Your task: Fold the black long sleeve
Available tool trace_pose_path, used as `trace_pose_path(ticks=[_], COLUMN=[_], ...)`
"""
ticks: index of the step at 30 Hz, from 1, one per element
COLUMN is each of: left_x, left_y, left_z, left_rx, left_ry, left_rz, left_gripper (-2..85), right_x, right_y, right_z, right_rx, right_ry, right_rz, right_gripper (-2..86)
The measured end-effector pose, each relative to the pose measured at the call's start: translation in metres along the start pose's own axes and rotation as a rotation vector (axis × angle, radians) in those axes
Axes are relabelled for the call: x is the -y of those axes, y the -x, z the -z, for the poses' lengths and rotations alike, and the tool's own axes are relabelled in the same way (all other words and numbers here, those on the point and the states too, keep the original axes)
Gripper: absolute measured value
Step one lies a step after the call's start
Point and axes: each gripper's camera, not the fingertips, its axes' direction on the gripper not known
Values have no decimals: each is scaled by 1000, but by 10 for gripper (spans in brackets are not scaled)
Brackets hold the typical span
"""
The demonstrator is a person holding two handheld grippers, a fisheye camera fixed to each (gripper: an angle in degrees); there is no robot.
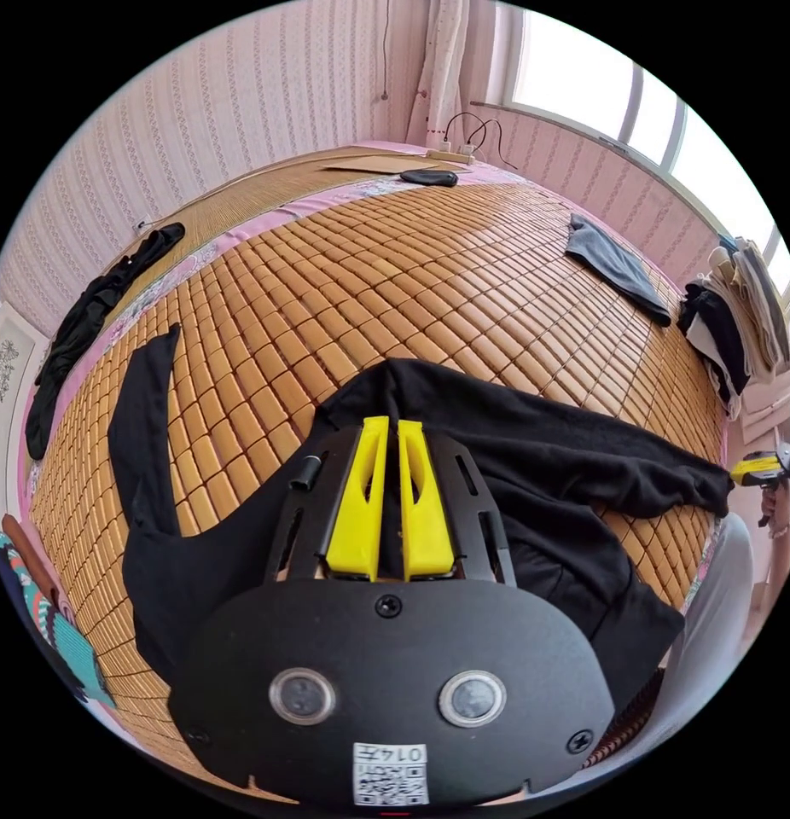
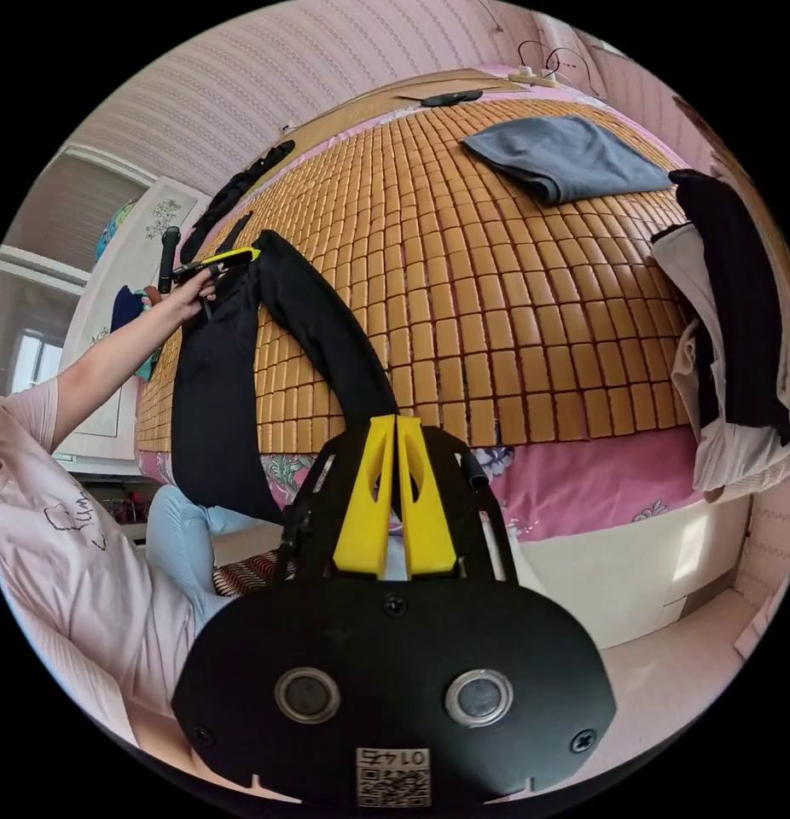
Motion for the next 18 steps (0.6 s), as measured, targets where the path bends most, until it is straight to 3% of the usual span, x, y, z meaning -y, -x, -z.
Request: trace_pose_path(ticks=[5, 13, 15, 18], left_x=[8, 9, 9, 8], left_y=[-10, -19, -17, -9], left_z=[12, 15, 22, 50], left_rx=[16, 66, 76, 127], left_ry=[-54, -26, -37, -127], left_rz=[-33, -31, -4, 45], left_gripper=[1, 25, 38, 53], right_x=[26, 102, 104, 91], right_y=[-18, -54, -60, -53], right_z=[16, -44, -51, -43], right_rx=[-85, -265, -362, -343], right_ry=[-138, 6, -12, -104], right_rz=[-48, -107, -167, -199], right_gripper=[-9, -2, 19, 73])
